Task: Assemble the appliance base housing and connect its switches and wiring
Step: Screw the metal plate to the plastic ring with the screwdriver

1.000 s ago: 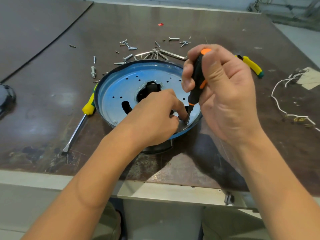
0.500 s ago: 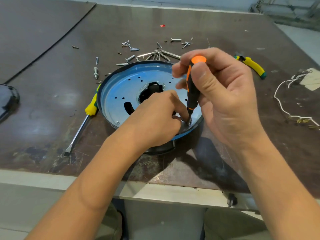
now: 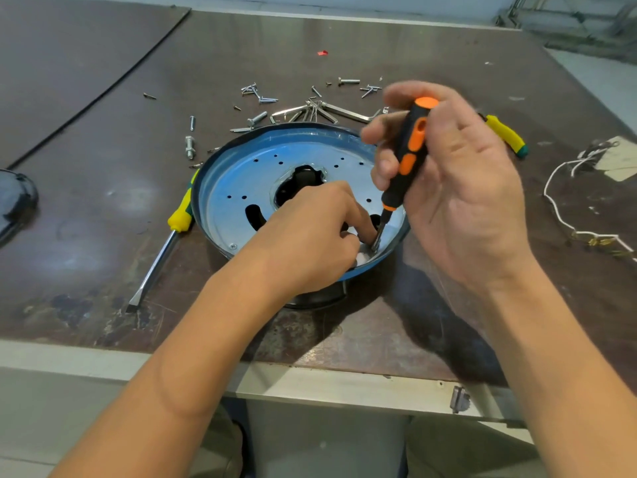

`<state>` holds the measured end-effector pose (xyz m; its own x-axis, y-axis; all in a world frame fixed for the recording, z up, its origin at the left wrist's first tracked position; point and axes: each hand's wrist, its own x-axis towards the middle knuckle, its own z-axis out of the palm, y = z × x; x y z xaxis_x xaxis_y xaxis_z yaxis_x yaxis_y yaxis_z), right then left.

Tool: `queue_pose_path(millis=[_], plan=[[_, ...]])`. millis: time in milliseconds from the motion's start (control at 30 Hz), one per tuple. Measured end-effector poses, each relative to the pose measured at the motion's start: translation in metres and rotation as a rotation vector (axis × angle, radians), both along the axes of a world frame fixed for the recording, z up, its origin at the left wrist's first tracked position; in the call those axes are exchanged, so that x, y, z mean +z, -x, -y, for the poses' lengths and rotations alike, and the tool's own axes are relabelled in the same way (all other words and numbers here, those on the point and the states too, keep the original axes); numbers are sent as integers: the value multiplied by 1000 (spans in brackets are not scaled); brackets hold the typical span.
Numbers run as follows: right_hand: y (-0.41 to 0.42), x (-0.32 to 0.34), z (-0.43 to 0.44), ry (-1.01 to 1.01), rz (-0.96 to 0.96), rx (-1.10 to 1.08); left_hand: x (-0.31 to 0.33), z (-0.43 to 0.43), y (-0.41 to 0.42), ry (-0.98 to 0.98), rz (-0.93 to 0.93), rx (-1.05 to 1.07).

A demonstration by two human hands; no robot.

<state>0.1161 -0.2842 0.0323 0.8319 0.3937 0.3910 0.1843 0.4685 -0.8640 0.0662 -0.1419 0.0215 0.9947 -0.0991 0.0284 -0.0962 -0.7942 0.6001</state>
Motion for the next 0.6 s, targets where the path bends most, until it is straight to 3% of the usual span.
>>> queue_pose_path(millis=[200, 433, 600], plan=[[4, -2, -3, 35, 160, -8, 0, 0, 1, 14, -13, 10], [-1, -4, -1, -7, 70, -148, 0, 1, 1, -3, -3, 15], [-2, 0, 3, -21, -43, 13, 0, 1, 1, -4, -4, 3]])
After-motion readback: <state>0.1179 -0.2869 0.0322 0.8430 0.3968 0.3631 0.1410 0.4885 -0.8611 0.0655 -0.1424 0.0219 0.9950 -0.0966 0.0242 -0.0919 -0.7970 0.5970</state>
